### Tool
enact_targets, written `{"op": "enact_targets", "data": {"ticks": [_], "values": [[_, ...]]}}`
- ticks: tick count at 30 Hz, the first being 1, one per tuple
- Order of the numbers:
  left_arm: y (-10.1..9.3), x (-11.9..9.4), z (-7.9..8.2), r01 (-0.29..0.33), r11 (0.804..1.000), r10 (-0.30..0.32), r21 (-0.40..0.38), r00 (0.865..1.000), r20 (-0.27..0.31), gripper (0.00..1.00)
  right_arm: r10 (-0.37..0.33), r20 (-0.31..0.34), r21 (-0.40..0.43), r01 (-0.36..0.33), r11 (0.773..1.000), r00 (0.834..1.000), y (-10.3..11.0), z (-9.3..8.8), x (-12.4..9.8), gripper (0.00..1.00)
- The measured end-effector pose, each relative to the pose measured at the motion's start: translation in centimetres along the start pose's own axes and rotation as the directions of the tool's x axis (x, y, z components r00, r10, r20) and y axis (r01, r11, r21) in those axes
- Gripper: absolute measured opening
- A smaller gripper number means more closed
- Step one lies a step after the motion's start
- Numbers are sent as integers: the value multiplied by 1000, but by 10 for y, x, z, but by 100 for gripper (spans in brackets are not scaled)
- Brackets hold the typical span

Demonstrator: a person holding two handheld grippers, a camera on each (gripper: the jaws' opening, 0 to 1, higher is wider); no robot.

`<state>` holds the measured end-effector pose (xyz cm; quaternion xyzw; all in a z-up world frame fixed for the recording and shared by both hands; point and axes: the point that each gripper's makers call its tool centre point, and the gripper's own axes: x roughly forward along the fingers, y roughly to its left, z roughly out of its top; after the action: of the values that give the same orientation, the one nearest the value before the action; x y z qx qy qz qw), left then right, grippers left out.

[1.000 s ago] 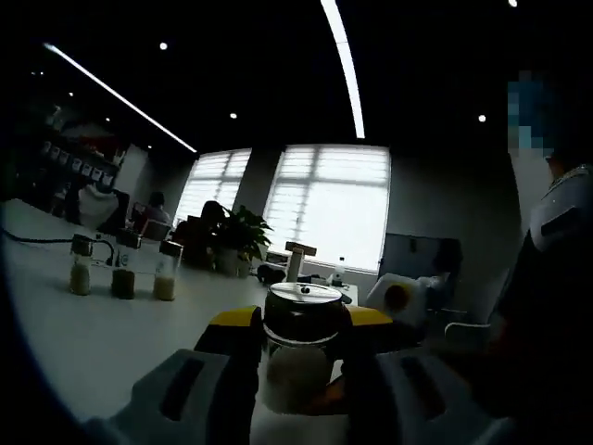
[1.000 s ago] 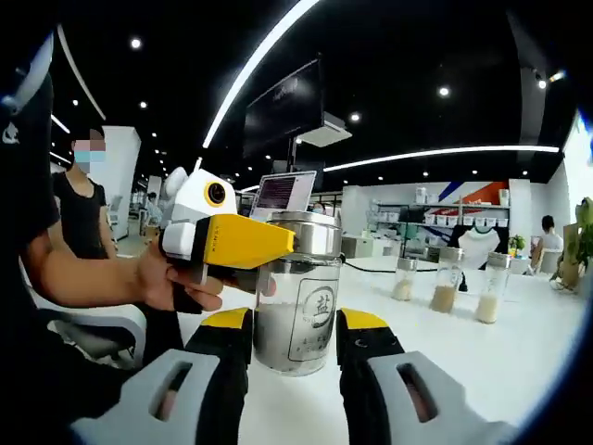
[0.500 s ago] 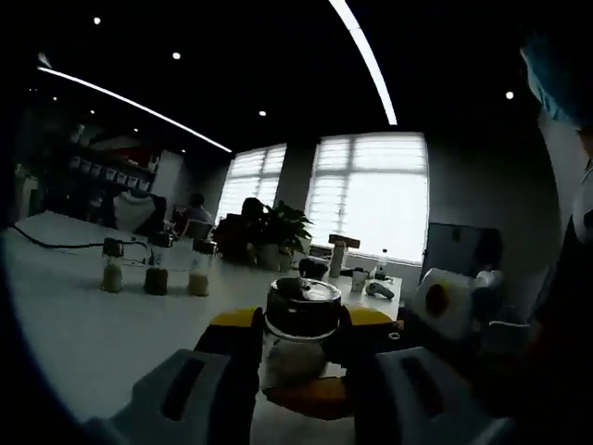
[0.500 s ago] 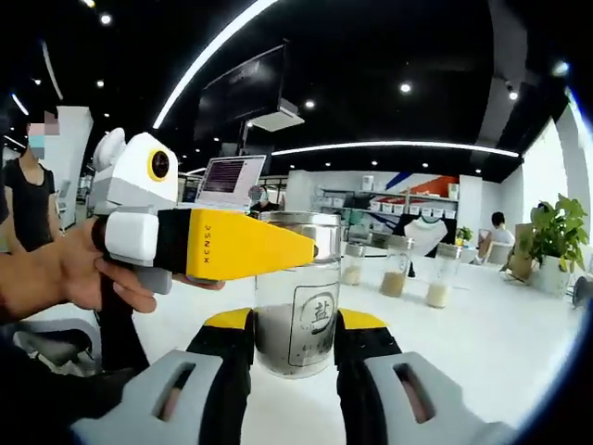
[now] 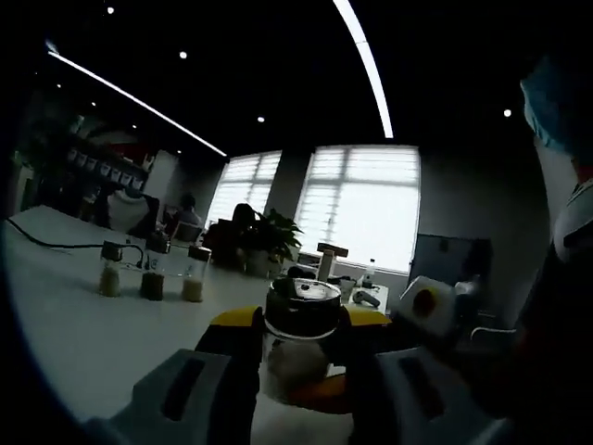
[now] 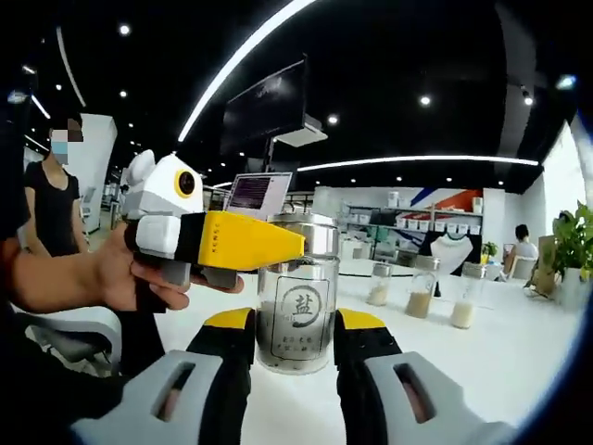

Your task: Rotate the seasoning bottle until the label or dispensing opening points toward the visible target arrow and the bottle remains upright within the marked orientation range

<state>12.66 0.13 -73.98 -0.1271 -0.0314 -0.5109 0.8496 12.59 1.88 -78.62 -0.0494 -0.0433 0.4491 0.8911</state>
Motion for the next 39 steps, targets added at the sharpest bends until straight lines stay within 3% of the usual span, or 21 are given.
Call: {"op": "enact_targets", "data": {"ticks": [4,8,11,15,19,21,23,24,29,31,34,37,39], "values": [[-16,3,-4,116,990,-111,87,992,-60,34,57,6,97,-57,994,998,5,-3,0,32],[-16,6,-5,109,990,-103,90,993,-61,35,17,-8,92,-17,996,1000,4,-3,0,32],[-9,12,-3,4,992,0,123,1000,-31,34,-124,-16,114,125,986,992,-12,-4,-1,32],[-3,20,-14,-113,979,125,171,990,-61,33,-258,-71,190,267,945,964,-25,-18,-5,32],[-1,22,-19,-179,968,191,179,980,-54,33,-340,-122,89,351,932,932,-30,-23,-8,32],[2,21,-19,-204,965,215,167,975,-50,34,-334,-130,61,344,937,933,-27,-22,-6,32],[11,17,-22,-258,947,274,189,959,-65,35,-332,-128,20,337,941,934,-21,-20,-3,32],[11,17,-21,-255,950,270,180,961,-62,34,-333,-127,27,339,940,934,-20,-21,-2,32],[20,4,-16,-210,972,220,106,972,-86,34,-212,-74,70,217,974,974,-11,-18,6,32],[20,0,-15,-194,975,204,111,975,-89,34,-186,-68,59,190,980,980,-8,-17,8,32],[12,-1,-14,-117,973,139,199,985,-100,34,-146,-52,53,148,988,988,-5,-15,9,32],[5,-3,-16,-57,978,82,199,989,-121,34,-65,-49,72,69,995,997,2,-15,11,34],[2,-3,-16,-37,977,63,212,991,-118,34,-53,-47,73,57,996,997,3,-15,10,34]]}}
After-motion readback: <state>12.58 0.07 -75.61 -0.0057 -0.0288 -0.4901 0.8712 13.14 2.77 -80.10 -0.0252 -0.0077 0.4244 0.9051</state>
